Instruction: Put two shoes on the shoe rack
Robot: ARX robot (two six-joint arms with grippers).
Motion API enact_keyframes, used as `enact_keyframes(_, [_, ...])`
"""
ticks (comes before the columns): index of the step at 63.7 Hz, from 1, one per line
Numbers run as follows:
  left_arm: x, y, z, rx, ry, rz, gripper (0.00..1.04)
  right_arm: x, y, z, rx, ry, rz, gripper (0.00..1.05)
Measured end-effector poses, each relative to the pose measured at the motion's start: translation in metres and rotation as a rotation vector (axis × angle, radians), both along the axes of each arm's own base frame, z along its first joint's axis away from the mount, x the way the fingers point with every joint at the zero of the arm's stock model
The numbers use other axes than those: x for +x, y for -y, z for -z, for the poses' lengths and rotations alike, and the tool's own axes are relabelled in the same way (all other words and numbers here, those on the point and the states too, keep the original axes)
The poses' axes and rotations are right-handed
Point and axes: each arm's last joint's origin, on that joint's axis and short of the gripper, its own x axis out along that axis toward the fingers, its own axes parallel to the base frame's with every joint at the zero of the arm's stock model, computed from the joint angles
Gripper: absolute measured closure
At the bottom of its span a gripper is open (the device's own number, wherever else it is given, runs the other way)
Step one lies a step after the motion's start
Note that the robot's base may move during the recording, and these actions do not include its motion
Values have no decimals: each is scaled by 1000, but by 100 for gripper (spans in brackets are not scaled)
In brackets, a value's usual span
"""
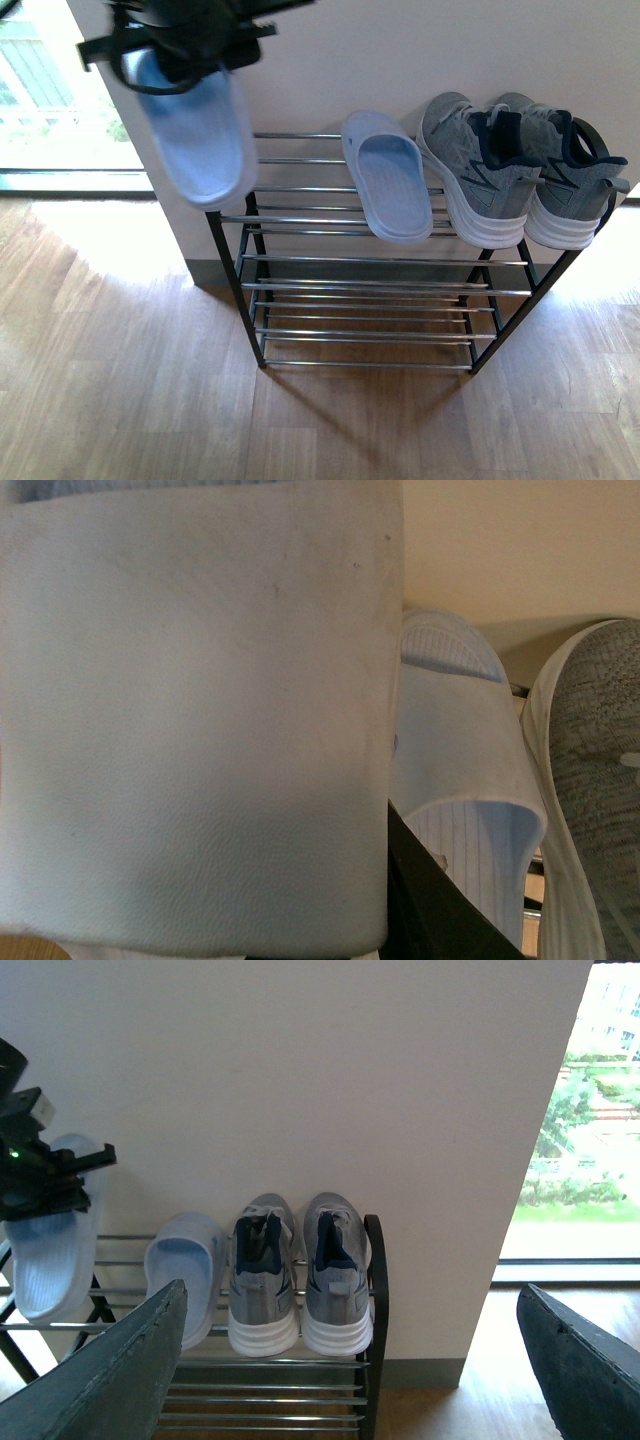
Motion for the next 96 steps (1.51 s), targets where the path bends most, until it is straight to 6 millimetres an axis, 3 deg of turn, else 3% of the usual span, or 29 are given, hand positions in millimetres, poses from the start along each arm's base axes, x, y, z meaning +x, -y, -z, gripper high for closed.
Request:
enact_keyframes(28, [34, -5, 53, 32, -110, -22, 102, 0, 0, 0, 0, 0, 0, 9])
enact_keyframes(32, [35, -6, 60, 36, -132, 7, 88, 0, 0, 0, 0, 0, 0, 9])
enact_keyframes(44, [32, -6, 62, 82, -118, 59, 61, 0, 0, 0, 0, 0, 0, 9])
enact_keyframes(55, [16, -7, 44, 147, -53, 65, 35, 0, 0, 0, 0, 0, 0, 9])
enact_keyframes(60, [4, -7, 22, 165, 8, 49, 22, 0, 0, 0, 0, 0, 0, 9])
enact_keyframes(66, [-17, -10, -18, 160, 106, 23, 8, 0, 0, 0, 0, 0, 0, 9])
enact_keyframes(76, [-72, -34, -80, 159, 239, -73, 9, 0, 0, 0, 0, 0, 0, 9])
enact_keyframes(84, [-117, -62, -102, 175, 275, -132, 9, 0, 0, 0, 0, 0, 0, 9])
enact_keyframes(96, [-202, -111, -128, 207, 309, -242, 9, 0, 0, 0, 0, 0, 0, 9])
